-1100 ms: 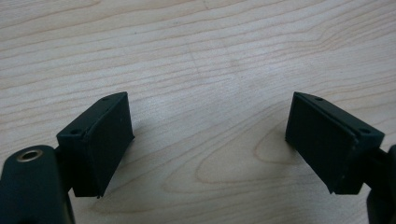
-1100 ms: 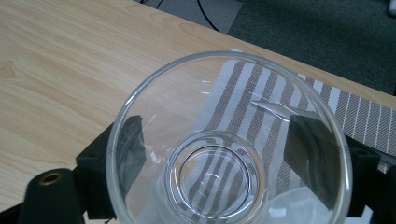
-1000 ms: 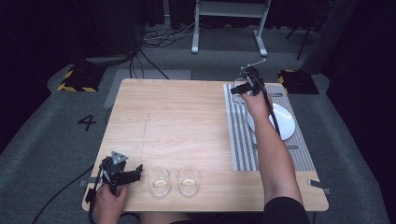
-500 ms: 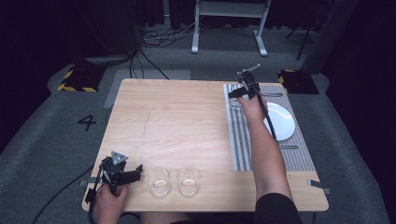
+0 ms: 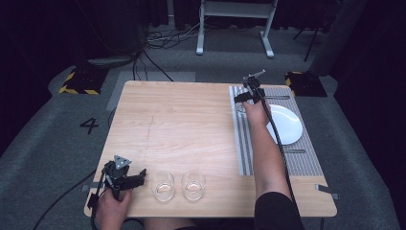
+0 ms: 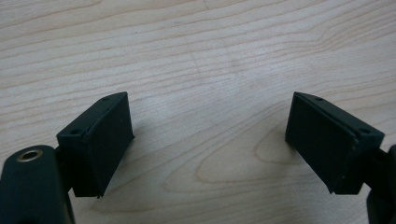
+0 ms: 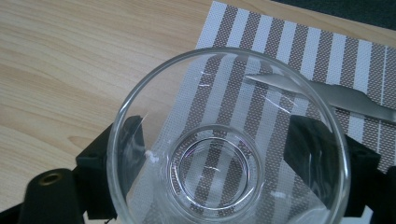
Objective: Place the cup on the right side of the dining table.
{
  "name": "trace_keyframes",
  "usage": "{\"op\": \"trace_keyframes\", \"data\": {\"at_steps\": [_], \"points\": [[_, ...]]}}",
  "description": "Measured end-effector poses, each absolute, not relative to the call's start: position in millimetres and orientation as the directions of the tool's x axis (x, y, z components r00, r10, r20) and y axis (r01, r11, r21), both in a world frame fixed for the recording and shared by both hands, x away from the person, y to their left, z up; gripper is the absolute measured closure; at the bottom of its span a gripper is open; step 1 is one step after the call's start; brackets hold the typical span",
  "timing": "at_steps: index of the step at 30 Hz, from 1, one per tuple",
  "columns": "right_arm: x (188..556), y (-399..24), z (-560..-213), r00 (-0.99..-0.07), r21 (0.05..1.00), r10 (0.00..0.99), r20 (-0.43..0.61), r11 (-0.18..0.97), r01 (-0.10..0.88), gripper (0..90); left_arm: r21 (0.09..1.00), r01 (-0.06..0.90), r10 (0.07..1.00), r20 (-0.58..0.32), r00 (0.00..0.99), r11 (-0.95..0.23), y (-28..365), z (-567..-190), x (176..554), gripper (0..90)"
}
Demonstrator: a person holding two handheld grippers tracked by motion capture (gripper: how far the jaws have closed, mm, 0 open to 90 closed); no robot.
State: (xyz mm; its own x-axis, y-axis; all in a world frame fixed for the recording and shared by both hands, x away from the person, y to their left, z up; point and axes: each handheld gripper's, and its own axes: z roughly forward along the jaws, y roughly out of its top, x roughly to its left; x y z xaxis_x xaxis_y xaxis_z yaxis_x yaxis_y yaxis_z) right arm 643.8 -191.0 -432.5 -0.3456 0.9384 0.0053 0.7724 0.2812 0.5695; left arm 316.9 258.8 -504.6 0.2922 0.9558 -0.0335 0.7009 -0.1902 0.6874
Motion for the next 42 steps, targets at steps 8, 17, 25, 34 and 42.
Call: {"op": "trace_keyframes", "data": {"at_steps": [8,17,25,34,42], "points": [[645.3,-192.3,-439.7,-0.331,0.570,0.944,0.007,0.268,0.777,18.4,0.687,0.701,0.956,-0.034,0.292,-0.190,258.8,-504.5,317.1,15.1],[642.2,-196.5,-441.4,-0.337,0.560,0.941,0.035,0.260,0.786,17.3,0.687,0.701,0.956,-0.034,0.292,-0.190,258.8,-504.5,317.1,15.1],[638.6,-195.2,-436.1,-0.333,0.559,0.943,0.012,0.270,0.784,15.2,0.689,0.701,0.956,-0.036,0.290,-0.186,258.6,-504.7,317.1,15.1],[627.9,-193.0,-418.8,-0.334,0.571,0.941,-0.048,0.301,0.764,14.8,0.687,0.702,0.957,-0.036,0.289,-0.186,258.5,-504.5,317.2,15.1],[611.3,-189.6,-396.7,-0.370,0.596,0.928,-0.043,0.322,0.736,14.3,0.687,0.702,0.957,-0.037,0.288,-0.185,258.4,-504.5,317.4,15.1]]}}
